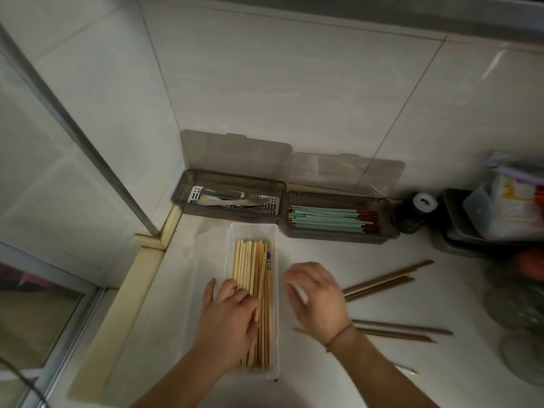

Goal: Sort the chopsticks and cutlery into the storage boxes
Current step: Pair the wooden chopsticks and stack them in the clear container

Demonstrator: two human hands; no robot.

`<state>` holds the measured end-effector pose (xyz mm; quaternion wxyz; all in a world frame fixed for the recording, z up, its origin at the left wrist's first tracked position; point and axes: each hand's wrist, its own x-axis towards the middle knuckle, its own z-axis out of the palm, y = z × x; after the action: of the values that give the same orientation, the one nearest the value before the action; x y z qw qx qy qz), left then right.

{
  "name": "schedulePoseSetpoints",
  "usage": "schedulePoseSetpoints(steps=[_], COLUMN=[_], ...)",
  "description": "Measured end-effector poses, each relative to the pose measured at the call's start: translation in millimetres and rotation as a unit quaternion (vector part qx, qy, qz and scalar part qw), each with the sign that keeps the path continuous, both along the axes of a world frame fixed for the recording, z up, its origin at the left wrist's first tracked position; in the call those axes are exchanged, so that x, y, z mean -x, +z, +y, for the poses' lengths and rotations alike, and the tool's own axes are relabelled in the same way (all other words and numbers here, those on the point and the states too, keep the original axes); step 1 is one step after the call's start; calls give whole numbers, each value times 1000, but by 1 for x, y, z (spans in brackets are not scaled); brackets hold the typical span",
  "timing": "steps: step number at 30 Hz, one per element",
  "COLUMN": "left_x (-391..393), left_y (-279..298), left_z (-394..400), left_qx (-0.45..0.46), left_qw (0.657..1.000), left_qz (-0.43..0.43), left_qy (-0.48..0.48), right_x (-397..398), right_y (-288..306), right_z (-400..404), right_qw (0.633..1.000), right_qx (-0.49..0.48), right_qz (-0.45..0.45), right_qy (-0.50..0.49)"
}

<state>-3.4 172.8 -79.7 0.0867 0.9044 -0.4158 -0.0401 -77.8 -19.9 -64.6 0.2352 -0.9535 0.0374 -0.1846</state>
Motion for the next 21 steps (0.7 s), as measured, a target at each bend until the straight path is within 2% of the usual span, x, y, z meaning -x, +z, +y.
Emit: schedulePoseSetpoints(steps=[2,4,8,15,21], left_x=[0,0,1,1,3], left_y=[3,5,4,4,3], left_z=[1,1,0,-2,-1], left_qx=[-3,-10,-20,-41,-50], left_qw=[1000,1000,999,999,999], left_qz=[14,23,22,4,16], left_qy=[-4,-8,-11,-2,-2], right_x=[19,36,53,50,50], right_y=[-10,-23,-42,-50,-36], right_z=[-38,-74,-110,-116,-114], right_qw=[997,990,972,969,952], right_qx=[33,74,145,163,223], right_qz=[0,68,183,186,210], right_qy=[-73,-101,-33,-2,18])
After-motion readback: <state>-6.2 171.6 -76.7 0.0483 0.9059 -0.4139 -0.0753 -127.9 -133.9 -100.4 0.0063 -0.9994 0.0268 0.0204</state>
